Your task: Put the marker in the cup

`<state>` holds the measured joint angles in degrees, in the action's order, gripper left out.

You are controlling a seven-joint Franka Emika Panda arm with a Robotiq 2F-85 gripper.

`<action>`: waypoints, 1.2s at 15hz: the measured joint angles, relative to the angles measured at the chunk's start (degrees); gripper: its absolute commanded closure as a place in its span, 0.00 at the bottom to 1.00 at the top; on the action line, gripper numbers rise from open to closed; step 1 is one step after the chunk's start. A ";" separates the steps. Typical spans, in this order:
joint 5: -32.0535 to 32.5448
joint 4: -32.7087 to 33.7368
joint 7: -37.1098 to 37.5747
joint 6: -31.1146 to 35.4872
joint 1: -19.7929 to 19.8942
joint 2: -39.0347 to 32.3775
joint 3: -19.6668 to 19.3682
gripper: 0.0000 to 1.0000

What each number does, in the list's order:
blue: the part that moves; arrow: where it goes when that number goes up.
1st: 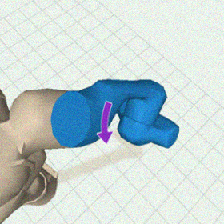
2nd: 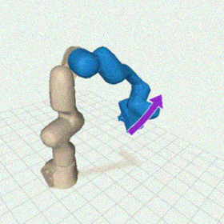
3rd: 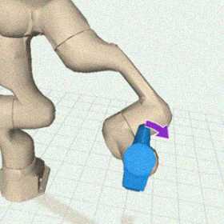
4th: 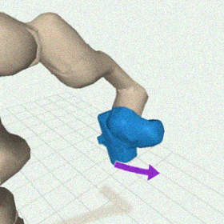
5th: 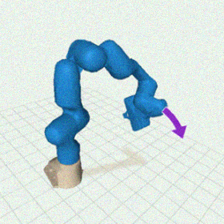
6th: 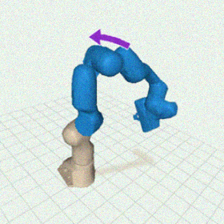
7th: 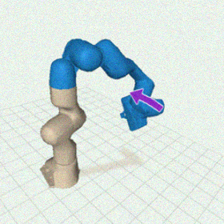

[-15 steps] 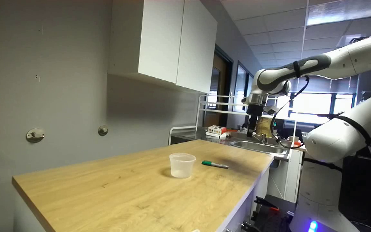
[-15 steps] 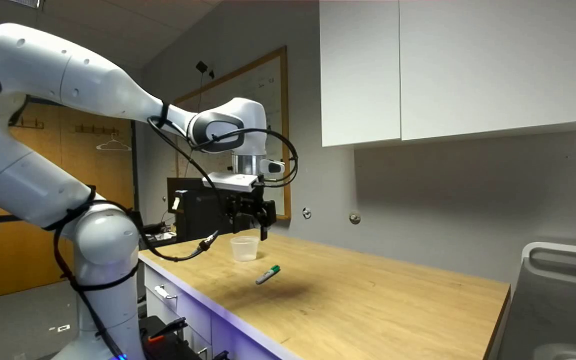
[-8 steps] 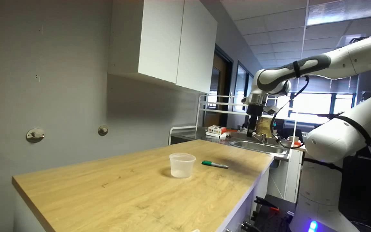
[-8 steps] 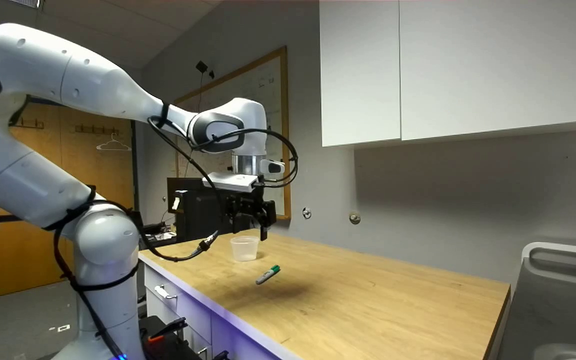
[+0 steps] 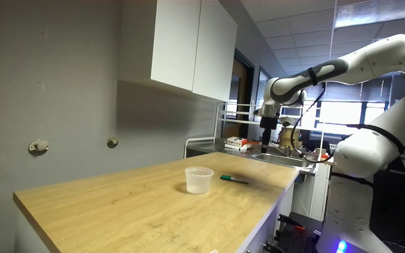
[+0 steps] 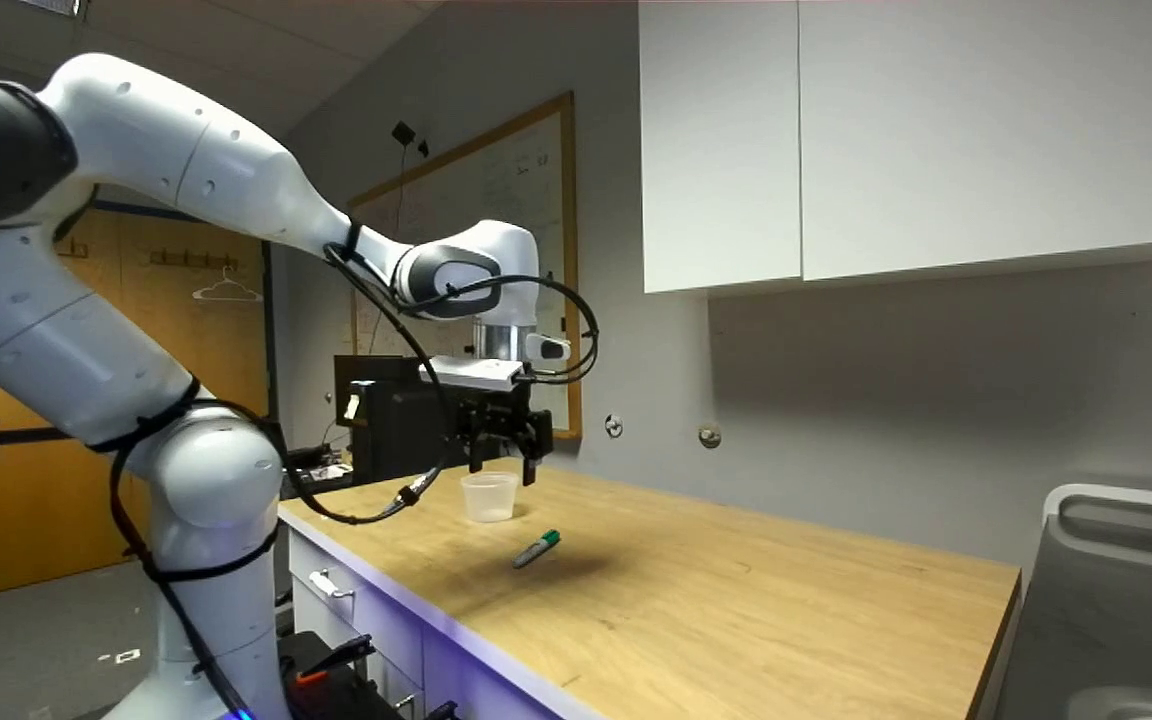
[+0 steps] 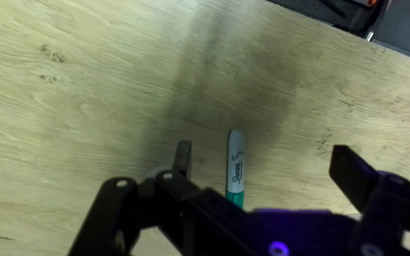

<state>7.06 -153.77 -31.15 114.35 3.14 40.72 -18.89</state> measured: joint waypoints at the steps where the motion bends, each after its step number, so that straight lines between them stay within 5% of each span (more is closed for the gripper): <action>1: -0.39 0.32 0.94 0.80 -0.85 -1.42 1.17 0.00; 8: -1.53 5.79 6.64 5.55 -4.68 -13.61 8.24 0.00; 18: -4.93 17.61 9.34 6.08 -4.67 -34.68 12.10 0.00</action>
<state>2.13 -136.15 -21.81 120.44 -1.54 6.04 -6.78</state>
